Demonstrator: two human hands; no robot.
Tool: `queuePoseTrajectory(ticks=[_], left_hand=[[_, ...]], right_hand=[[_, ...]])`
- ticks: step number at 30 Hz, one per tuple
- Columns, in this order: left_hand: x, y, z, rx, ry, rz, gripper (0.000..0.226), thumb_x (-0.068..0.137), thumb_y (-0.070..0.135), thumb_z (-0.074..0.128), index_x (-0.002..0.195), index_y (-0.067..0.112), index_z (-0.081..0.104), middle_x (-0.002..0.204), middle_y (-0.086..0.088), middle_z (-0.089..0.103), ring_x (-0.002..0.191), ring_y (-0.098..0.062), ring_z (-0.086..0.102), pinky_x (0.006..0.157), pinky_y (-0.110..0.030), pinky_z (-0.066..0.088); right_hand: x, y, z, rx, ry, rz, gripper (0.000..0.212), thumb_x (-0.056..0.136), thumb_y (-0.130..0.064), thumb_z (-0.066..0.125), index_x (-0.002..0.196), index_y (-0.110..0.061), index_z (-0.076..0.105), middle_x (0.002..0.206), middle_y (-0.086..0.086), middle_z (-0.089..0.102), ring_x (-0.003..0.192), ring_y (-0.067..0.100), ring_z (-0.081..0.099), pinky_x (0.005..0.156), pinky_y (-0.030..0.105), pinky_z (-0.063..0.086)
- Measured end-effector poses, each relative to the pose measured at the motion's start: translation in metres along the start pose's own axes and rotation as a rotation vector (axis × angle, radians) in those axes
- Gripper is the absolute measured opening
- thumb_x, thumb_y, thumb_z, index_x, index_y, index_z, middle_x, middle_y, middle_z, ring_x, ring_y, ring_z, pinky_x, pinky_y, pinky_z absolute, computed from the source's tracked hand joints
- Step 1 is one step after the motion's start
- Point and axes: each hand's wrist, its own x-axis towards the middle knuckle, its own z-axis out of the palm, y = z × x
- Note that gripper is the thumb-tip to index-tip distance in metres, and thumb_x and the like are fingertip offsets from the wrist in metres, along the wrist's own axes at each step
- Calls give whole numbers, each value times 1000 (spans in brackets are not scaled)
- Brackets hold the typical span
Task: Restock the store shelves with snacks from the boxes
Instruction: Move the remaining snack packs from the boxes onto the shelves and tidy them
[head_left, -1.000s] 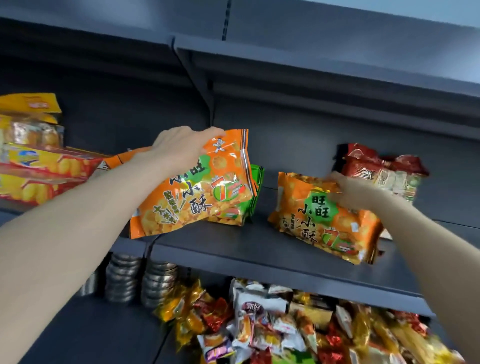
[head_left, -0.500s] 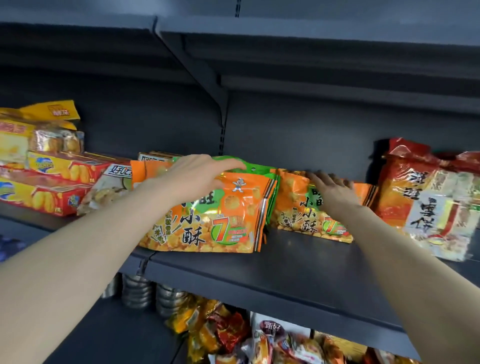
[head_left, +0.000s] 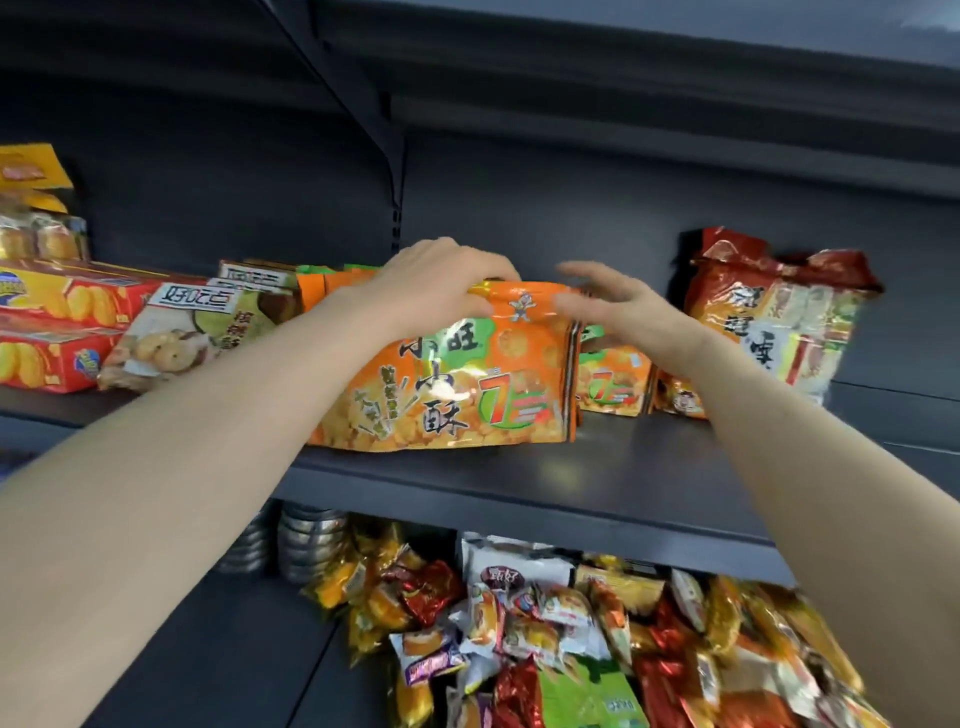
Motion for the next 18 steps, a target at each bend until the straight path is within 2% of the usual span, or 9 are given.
queuePoseTrajectory(ticks=[1,3,5,7,9,11,13,16,18], left_hand=[[5,10,3,-51,25,18,36,92,36,65,126,46,56,117,12,66,112,-20,55,93,-40,44],[10,27,13,-125,58,47,39,89,34,69,125,43,57,115,15,64,108,-14,52,91,-36,42],[12,34,23,-136,98,74,45,87,36,72,128,41,55,115,12,62,111,-15,50,92,-38,44],[10,28,31,-100,146,85,56,84,41,74,135,38,51,125,10,61,121,-17,45,96,-39,43],[5,12,37,-50,160,33,69,82,46,75,143,35,44,142,7,52,132,-19,38,104,-40,37],[-1,-8,46,31,123,-71,82,77,51,76,148,35,36,151,3,40,140,-22,30,111,-44,32],[-9,-27,57,120,56,-168,95,73,55,79,151,34,29,157,-1,30,145,-26,21,113,-52,28],[-20,-44,71,172,-35,-259,106,70,55,81,154,34,20,163,-3,11,150,-30,6,113,-63,22],[-24,-48,77,184,-53,-276,108,71,46,84,155,37,15,164,0,2,151,-32,-1,111,-68,20]], right_hand=[[-6,1,-1,-3,-10,6,51,80,-42,80,127,-37,59,118,-9,66,104,9,67,81,28,57],[-15,14,-9,-99,100,-3,45,73,-31,88,111,-23,66,103,0,70,93,13,69,81,30,57],[-25,31,-24,-212,203,18,35,71,-28,89,94,-18,65,86,0,64,77,13,60,75,32,51],[-36,47,-44,-239,272,78,28,73,-22,88,84,-21,61,78,-5,57,70,12,51,69,29,45],[-45,59,-66,-315,335,129,26,78,-15,84,84,-20,59,78,-3,55,71,15,49,64,27,42],[-47,67,-81,-518,416,186,22,82,-16,79,91,-16,59,86,4,59,77,22,52,62,29,39],[-44,73,-86,-691,507,259,24,85,-22,76,102,-13,62,104,13,61,90,32,56,70,31,38],[-39,78,-67,-771,523,248,51,89,-42,70,131,-19,54,137,16,46,122,43,49,89,41,40],[-33,85,-50,-791,405,178,81,81,-68,67,148,-32,38,157,9,28,144,42,25,112,54,31]])
